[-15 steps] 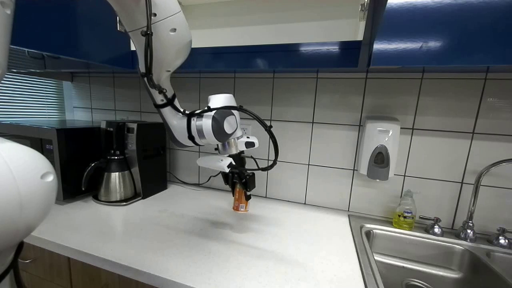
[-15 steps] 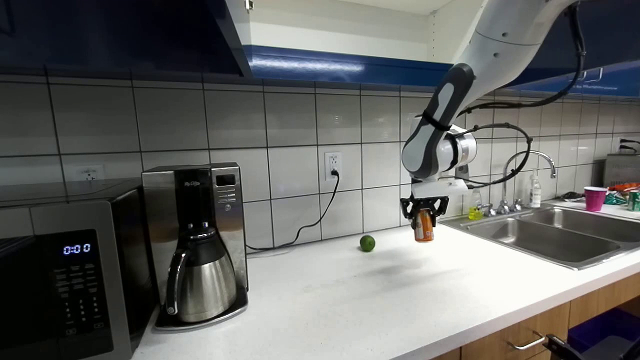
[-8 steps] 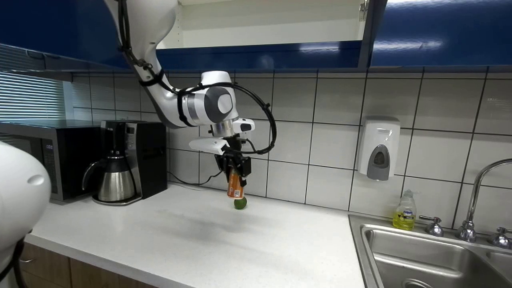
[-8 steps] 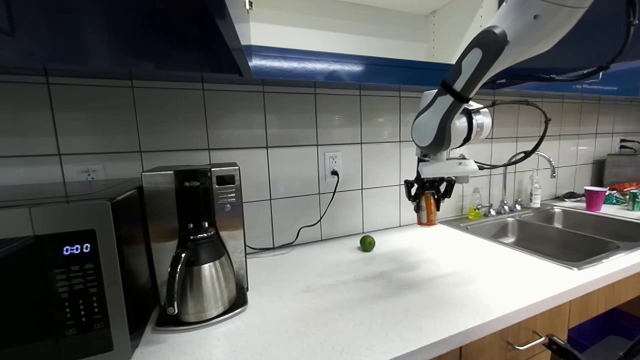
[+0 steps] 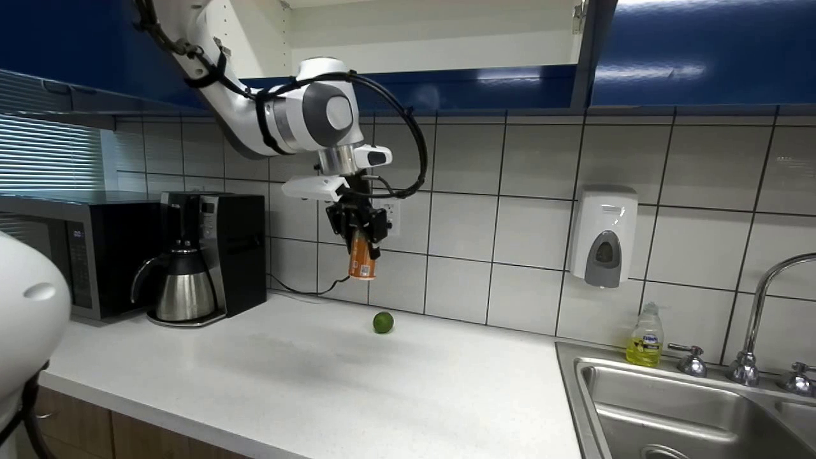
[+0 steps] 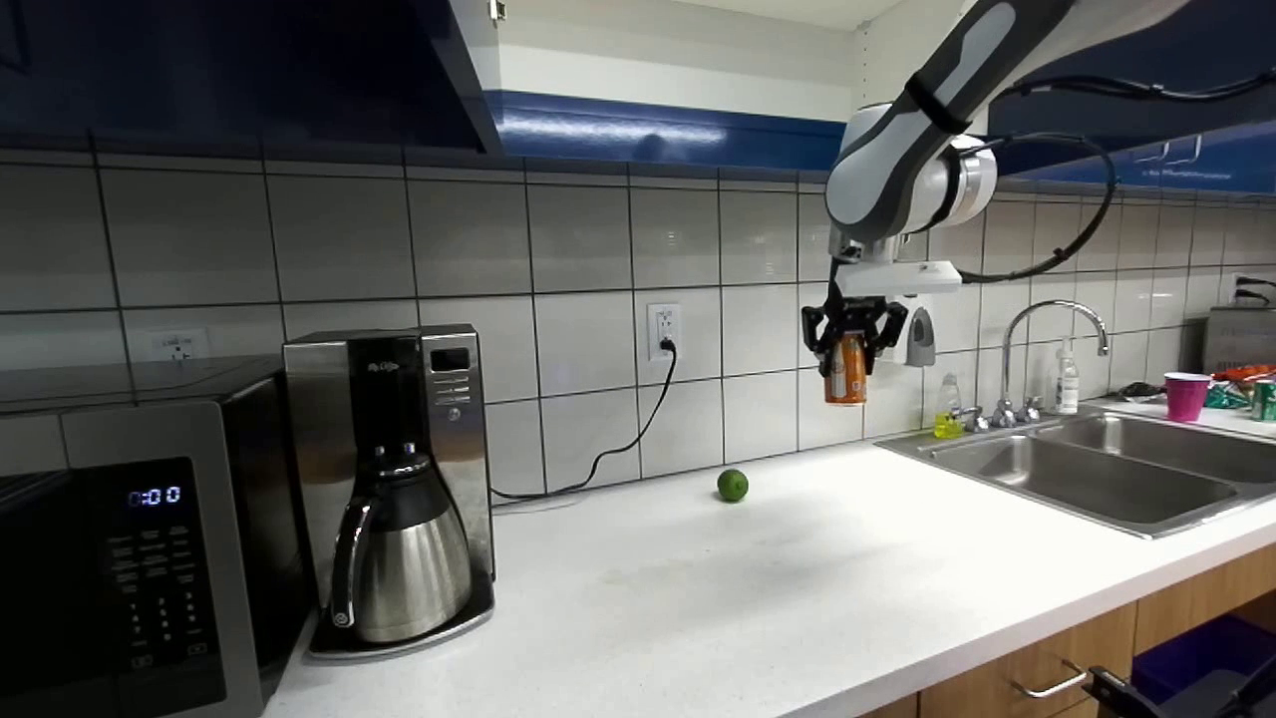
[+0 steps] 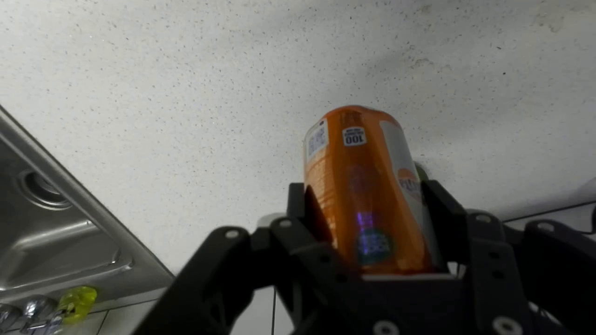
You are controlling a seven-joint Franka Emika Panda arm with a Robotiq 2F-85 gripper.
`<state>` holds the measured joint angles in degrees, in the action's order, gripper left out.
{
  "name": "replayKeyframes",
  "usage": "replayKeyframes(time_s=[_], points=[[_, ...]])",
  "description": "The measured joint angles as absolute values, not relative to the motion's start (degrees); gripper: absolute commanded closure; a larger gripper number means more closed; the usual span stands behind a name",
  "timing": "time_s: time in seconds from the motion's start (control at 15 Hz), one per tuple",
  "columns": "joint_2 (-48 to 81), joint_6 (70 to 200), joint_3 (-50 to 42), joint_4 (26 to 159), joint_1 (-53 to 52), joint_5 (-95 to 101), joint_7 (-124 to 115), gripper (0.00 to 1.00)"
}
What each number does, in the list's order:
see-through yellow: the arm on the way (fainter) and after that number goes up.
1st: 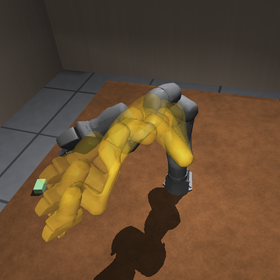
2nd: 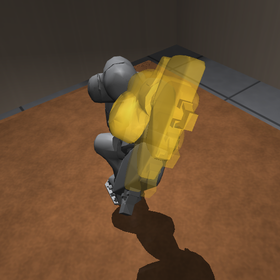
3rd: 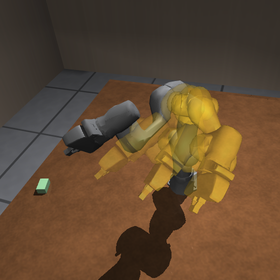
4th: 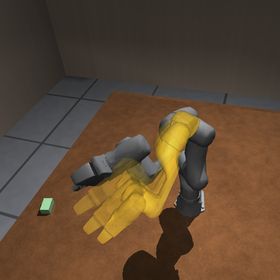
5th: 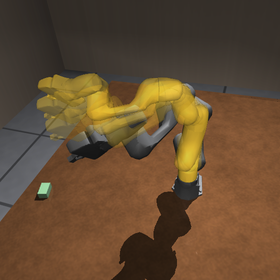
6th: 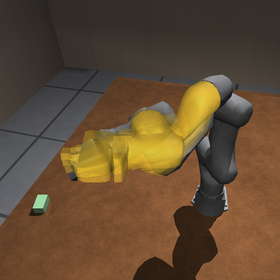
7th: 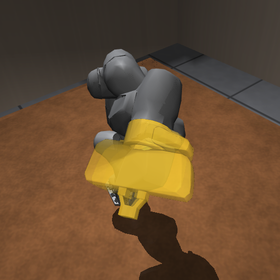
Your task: Put the can in the cabinet
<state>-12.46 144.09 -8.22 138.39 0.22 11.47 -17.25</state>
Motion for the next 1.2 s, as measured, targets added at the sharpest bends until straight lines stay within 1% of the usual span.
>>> replayKeyframes(time_s=[0.4,0.73,1.2], points=[[-19.5,137.0,-5.2,135.6,0.7,10.4,-17.0,0.62],[-22.5,129.3,-3.4,127.9,0.8,10.1,-17.0,0.62],[-22.8,120.3,-1.6,116.9,0.9,10.1,-17.3,0.62]])
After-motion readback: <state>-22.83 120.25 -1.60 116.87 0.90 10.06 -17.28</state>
